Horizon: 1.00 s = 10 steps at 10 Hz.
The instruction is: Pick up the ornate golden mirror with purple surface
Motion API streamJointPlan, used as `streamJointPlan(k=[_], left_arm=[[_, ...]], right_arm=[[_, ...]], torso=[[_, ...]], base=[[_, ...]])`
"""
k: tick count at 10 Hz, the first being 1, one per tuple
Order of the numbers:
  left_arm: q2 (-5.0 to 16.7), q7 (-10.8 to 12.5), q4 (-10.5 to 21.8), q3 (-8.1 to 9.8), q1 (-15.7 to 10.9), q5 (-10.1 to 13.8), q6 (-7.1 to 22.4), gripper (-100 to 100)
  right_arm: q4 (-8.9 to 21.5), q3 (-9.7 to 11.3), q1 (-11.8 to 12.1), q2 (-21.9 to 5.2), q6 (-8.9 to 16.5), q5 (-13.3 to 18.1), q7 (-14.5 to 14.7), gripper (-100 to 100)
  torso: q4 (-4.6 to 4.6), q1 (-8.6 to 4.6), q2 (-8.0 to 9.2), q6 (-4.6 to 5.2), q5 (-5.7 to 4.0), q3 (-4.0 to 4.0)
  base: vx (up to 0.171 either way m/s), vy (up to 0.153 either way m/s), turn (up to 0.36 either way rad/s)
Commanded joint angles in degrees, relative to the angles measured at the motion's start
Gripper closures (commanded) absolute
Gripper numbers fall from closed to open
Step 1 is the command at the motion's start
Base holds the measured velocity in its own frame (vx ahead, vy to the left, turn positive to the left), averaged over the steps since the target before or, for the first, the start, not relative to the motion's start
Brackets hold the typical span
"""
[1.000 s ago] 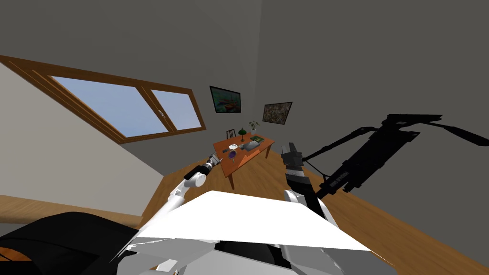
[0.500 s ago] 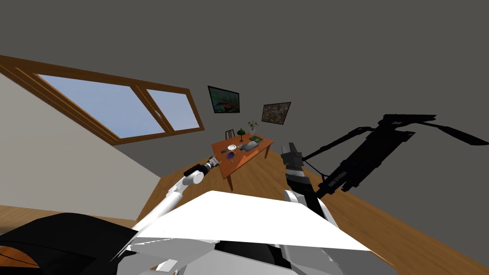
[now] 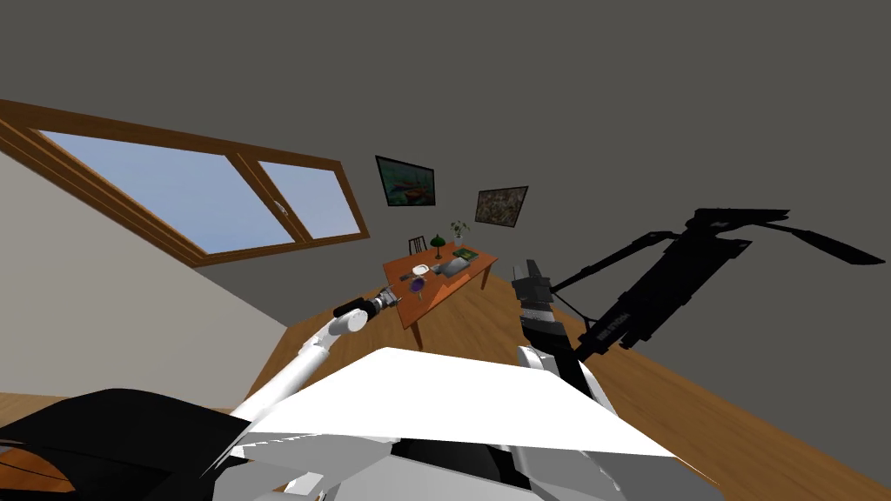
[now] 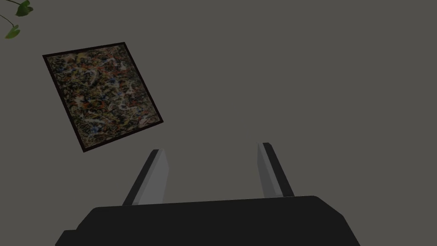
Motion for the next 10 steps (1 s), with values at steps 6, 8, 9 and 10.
streamJointPlan(k=[6, 8, 9, 10], left_arm=[[5.25, 1.45, 4.56, 0.27, -2.3, 8.51, 11.32, -100], [6.72, 1.72, 5.79, 0.31, -2.91, 10.59, 14.67, -100], [6.72, 1.72, 5.79, 0.31, -2.91, 10.91, 15.98, -100], [8.17, 1.96, 6.95, 0.35, -3.5, 13.14, 17.92, -100]], right_arm=[[0.0, 0.0, 0.0, 0.0, 0.0, 0.0, 0.0, 0], [0.0, 0.0, 0.0, 0.0, 0.0, 0.0, 0.0, 0], [0.0, 0.0, 0.0, 0.0, 0.0, 0.0, 0.0, 0], [0.0, 0.0, 0.0, 0.0, 0.0, 0.0, 0.0, 0]], torso=[[-0.01, 0.02, -0.01, -0.01, 0.0, -0.01], [-0.01, 0.05, -0.01, -0.01, 0.01, -0.02], [-0.01, 0.03, -0.03, 0.0, 0.0, -0.02], [-0.01, 0.05, 0.0, -0.01, 0.01, -0.01]], base=[[0.053, -0.029, -0.024], [0.055, -0.02, -0.024], [0.048, -0.019, -0.02], [0.06, -0.02, -0.028]])
